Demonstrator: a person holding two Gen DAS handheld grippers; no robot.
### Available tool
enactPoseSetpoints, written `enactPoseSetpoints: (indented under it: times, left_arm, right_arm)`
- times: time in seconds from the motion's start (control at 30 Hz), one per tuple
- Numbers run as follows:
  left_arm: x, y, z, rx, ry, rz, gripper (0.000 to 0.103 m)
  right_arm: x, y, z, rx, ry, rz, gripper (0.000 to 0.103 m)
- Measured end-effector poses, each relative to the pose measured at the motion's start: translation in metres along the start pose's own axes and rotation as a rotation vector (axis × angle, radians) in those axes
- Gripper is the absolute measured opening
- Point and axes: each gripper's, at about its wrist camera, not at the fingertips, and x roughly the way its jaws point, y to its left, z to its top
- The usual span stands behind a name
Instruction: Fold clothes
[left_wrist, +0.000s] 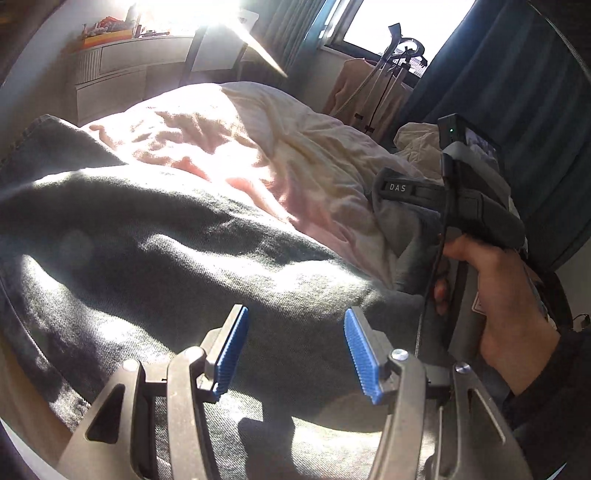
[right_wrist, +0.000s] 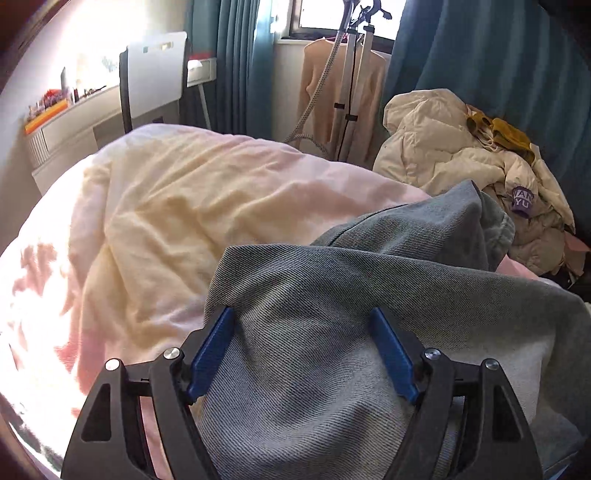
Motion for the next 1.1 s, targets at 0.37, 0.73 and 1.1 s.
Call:
enactPoseSetpoints:
  times: [0.37, 0.73, 1.1]
  left_arm:
    - [0.003, 0.0, -0.002, -0.007, -0.003, 0.0, 0.056]
    - [-0.001, -0.012, -0.008, 0.024, -0.01, -0.01, 0.056]
    - [0.0, -0.03, -0.014, 0.07, -0.026, -0.062, 0.056]
  right_arm:
    - [-0.051, -0.069, 0.007, 0.091, 0.017, 0.044, 0.004]
    - [-0.159, -0.211, -0.023, 0.327, -0.088, 0.113, 0.004]
    - [-0.144, -0.379, -0.127, 0.626, 0.032, 0.058, 0.004]
